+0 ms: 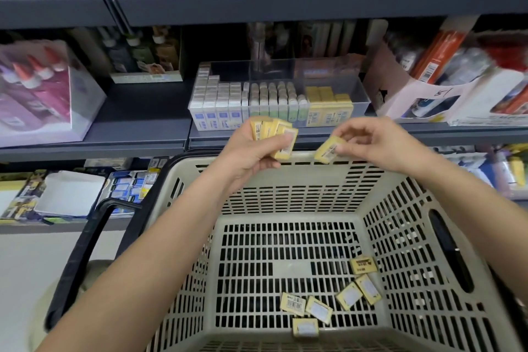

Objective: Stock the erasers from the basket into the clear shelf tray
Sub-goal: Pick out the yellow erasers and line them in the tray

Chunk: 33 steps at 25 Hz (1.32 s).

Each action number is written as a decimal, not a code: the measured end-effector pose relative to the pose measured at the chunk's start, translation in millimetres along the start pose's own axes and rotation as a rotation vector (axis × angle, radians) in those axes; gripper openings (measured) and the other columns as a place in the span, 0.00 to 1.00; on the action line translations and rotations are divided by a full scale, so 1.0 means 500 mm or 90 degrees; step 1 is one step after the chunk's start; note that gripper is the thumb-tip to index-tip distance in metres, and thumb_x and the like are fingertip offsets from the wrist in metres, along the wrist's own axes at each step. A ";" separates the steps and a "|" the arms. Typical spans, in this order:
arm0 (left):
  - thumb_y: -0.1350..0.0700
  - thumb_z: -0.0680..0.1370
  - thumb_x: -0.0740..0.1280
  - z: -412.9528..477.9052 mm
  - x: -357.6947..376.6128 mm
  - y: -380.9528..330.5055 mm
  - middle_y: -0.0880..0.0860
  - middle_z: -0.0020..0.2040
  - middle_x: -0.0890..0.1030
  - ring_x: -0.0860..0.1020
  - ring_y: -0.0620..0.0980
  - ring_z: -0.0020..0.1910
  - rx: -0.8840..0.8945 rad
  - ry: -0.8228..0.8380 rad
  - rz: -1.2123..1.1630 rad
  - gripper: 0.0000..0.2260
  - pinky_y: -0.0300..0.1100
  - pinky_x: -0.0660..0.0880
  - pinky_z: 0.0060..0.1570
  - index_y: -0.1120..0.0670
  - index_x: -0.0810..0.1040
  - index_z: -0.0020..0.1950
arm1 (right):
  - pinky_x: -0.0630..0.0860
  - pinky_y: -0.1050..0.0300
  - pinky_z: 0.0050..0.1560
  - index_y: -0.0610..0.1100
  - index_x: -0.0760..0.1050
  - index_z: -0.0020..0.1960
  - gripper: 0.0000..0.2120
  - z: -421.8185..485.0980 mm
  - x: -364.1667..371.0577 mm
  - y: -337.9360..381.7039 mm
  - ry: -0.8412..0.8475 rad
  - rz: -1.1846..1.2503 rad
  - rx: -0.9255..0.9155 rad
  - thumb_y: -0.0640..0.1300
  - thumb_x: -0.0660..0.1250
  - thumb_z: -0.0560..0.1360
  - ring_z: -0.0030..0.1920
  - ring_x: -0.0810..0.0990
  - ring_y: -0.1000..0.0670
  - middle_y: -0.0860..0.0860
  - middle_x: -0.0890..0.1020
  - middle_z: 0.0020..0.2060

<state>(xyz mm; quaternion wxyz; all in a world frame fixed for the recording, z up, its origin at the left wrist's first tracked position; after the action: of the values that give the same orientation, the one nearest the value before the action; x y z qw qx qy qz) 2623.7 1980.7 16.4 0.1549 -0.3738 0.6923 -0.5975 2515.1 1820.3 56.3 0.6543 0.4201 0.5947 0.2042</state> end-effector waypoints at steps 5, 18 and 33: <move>0.59 0.70 0.74 0.041 -0.003 -0.032 0.52 0.45 0.82 0.82 0.45 0.37 0.025 -0.057 -0.008 0.17 0.36 0.77 0.31 0.51 0.71 0.54 | 0.72 0.68 0.40 0.48 0.78 0.47 0.07 0.088 -0.146 0.020 -0.212 -0.077 -0.037 0.38 0.71 0.71 0.37 0.76 0.53 0.47 0.79 0.41; 0.61 0.70 0.74 0.052 0.001 -0.014 0.52 0.45 0.81 0.81 0.44 0.38 0.021 -0.025 0.032 0.17 0.36 0.77 0.32 0.51 0.71 0.54 | 0.75 0.49 0.57 0.53 0.78 0.51 0.09 0.239 -0.178 -0.018 -0.195 -0.416 0.065 0.42 0.65 0.74 0.58 0.76 0.39 0.44 0.79 0.57; 0.57 0.64 0.75 0.068 0.024 -0.002 0.48 0.39 0.85 0.83 0.44 0.39 0.016 0.012 -0.097 0.21 0.36 0.78 0.36 0.53 0.72 0.53 | 0.71 0.53 0.59 0.48 0.80 0.54 0.11 0.189 -0.091 0.030 -0.165 -0.382 -0.051 0.48 0.62 0.77 0.55 0.78 0.46 0.48 0.81 0.56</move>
<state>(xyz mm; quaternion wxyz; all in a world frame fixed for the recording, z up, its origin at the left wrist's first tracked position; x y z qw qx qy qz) 2638.4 1948.3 12.1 0.1070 -0.4178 0.6558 -0.6196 2598.6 1764.9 89.9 0.7716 0.2226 0.5952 -0.0291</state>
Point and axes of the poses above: each hand's wrist, its own z-axis towards the middle knuckle, its own x-axis out of the palm, y = z × x, the point moved 9 cm from there along z, towards the middle knuckle
